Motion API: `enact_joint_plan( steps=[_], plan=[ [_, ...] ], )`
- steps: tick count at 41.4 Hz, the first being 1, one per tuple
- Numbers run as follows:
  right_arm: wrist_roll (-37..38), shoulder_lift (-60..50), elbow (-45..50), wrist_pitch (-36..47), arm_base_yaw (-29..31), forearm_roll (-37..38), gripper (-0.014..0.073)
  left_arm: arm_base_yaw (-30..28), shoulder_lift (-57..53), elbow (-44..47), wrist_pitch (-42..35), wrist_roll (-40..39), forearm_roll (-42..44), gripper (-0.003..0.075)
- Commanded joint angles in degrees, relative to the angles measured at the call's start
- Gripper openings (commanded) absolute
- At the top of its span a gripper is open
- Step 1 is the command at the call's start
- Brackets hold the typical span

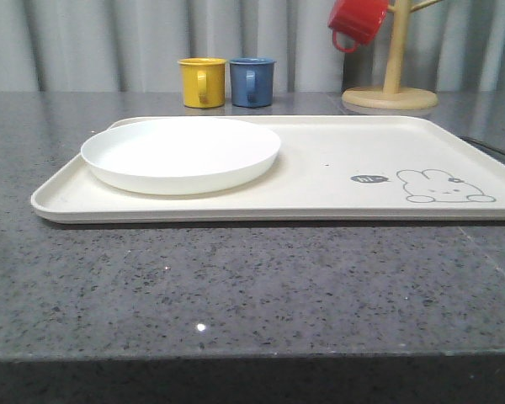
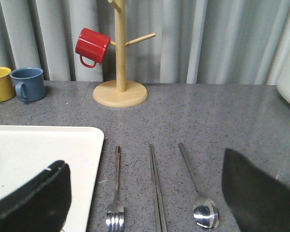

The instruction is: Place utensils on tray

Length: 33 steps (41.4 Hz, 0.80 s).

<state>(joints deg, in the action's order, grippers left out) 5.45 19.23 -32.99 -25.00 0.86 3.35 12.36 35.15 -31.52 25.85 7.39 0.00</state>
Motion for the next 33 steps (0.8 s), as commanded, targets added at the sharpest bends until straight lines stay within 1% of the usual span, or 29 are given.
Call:
enact_joint_plan(
  steps=[1, 7, 14, 33],
  plan=[
    [-0.31, 0.97, -2.03, 4.72, 0.35, 0.16, 0.0654, -0.02, -7.08, 1.90, -6.97, -0.76, -1.36, -0.0019],
    [-0.31, 0.97, -2.03, 4.72, 0.35, 0.16, 0.0654, -0.02, -17.76, 6.51, -6.88, -0.76, -1.64, -0.0019],
    [-0.31, 0.97, -2.03, 4.72, 0.35, 0.16, 0.0654, -0.02, -25.38, 9.31, -6.66, -0.76, -2.92, -0.0019],
    [-0.31, 0.97, -2.03, 4.72, 0.35, 0.16, 0.0654, -0.02, -26.39, 9.45, -6.66, -0.76, -2.92, -0.0019]
  ],
)
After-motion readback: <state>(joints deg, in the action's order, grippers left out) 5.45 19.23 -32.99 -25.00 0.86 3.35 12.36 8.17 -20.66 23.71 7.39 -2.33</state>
